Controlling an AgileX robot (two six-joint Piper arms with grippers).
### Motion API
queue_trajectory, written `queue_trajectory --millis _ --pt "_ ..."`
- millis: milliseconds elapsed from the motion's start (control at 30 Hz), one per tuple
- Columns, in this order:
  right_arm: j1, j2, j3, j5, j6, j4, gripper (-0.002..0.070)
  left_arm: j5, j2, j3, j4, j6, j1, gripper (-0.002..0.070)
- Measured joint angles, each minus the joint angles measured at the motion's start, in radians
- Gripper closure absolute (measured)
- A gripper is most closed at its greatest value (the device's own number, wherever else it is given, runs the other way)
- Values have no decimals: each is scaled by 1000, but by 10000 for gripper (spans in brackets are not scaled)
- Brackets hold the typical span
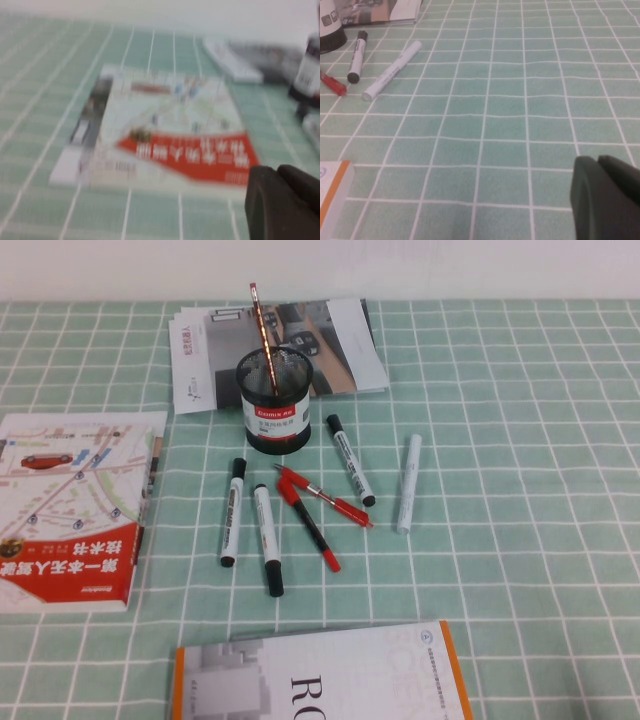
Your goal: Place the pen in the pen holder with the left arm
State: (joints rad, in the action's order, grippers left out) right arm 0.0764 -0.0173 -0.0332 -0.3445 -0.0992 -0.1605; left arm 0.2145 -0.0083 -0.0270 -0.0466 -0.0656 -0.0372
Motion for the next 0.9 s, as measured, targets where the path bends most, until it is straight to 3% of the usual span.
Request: queue_trajectory --millis 167,900 --pt "0 0 0 0 0 -2 696 150 0 2 0 16 0 678" --pt "0 0 0 0 0 -3 696 166 0 5 0 33 2 678"
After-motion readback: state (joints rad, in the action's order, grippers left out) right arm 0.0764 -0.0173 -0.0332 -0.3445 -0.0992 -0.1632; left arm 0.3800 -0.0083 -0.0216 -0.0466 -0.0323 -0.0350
